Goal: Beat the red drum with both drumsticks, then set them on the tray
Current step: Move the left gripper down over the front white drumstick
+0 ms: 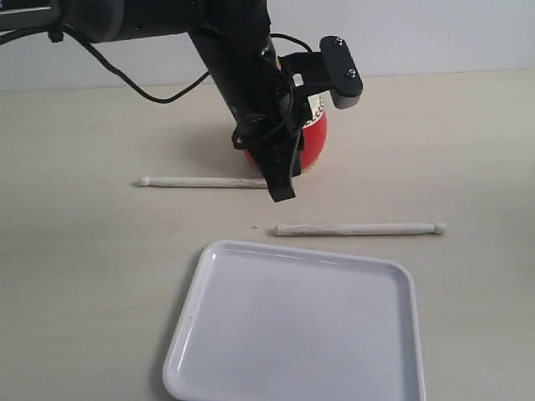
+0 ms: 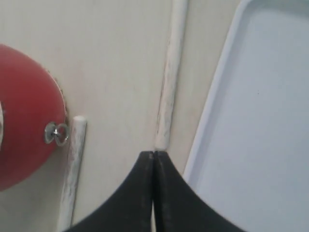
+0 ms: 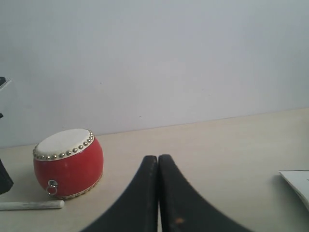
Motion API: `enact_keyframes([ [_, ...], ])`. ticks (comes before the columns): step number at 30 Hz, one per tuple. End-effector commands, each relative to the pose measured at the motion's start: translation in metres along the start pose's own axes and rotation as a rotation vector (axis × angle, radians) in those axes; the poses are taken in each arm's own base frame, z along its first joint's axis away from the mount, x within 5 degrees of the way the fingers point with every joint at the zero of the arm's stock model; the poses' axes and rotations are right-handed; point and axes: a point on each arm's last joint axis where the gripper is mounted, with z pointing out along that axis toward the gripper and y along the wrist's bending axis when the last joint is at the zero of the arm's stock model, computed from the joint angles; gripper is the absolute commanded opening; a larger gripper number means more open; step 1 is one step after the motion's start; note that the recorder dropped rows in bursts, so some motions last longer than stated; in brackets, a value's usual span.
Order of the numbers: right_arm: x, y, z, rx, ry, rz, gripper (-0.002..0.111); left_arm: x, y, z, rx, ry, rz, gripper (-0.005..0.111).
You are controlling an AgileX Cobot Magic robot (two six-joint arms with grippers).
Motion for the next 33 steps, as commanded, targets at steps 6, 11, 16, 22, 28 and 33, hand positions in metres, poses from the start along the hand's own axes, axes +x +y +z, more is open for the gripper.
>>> enact_keyframes([
  [6,0.001,0.000,0.000,-0.003,-0.007,-0.007,0.000,-0.007,0.004,0.052,0.032,-0.025,-0.013,0.000],
  [11,0.001,0.000,0.000,-0.003,-0.007,-0.007,0.000,-0.008,0.007,0.068,0.034,-0.026,0.005,0.000],
  [16,0.001,0.000,0.000,-0.003,-0.007,-0.007,0.000,-0.007,0.002,0.068,0.096,-0.016,0.158,0.000],
  [22,0.001,0.000,0.000,-0.003,-0.007,-0.007,0.000,-0.012,0.008,0.069,0.118,-0.008,0.170,0.000],
  [28,0.001,0.000,0.000,-0.003,-0.007,-0.007,0.000,-0.018,0.008,0.079,0.136,-0.008,0.168,0.000],
  [33,0.001,0.000,0.000,-0.003,-0.007,-0.007,0.000,-0.018,0.008,0.080,0.137,-0.010,0.165,0.000],
])
